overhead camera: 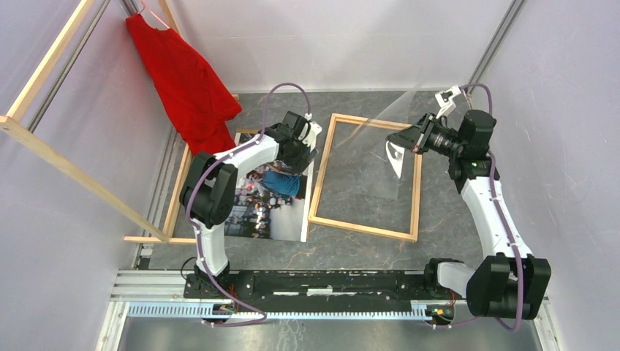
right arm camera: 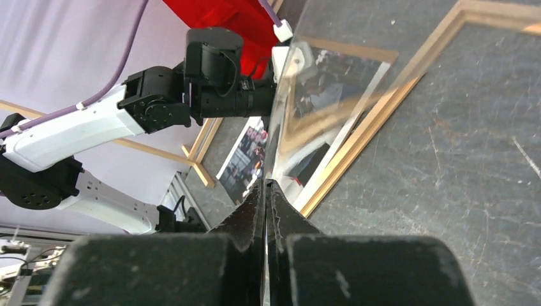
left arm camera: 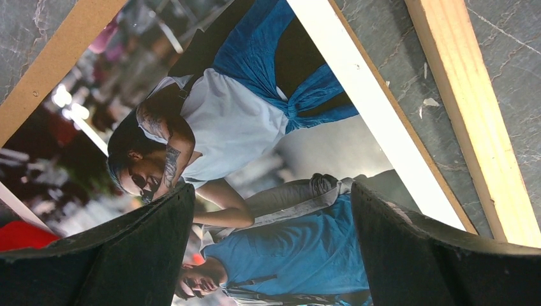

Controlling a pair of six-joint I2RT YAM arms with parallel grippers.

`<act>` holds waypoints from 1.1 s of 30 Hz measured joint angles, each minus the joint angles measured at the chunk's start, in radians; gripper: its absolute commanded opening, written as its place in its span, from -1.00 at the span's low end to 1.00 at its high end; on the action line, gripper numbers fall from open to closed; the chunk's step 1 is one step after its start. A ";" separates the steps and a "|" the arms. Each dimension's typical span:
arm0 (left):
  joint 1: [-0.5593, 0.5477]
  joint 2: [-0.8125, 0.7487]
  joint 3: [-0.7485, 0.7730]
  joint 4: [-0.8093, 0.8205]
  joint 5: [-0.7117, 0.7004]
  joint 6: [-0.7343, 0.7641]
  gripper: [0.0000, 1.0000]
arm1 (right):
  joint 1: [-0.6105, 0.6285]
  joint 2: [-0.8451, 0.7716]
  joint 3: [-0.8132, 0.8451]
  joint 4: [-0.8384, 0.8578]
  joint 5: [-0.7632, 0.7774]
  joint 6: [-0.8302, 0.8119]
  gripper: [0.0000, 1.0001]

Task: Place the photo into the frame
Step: Place the photo frame item in the photo frame.

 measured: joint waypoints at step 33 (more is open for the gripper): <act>0.164 -0.067 0.015 -0.012 -0.036 -0.059 0.96 | 0.153 0.243 -0.068 -0.294 0.208 -0.315 -0.88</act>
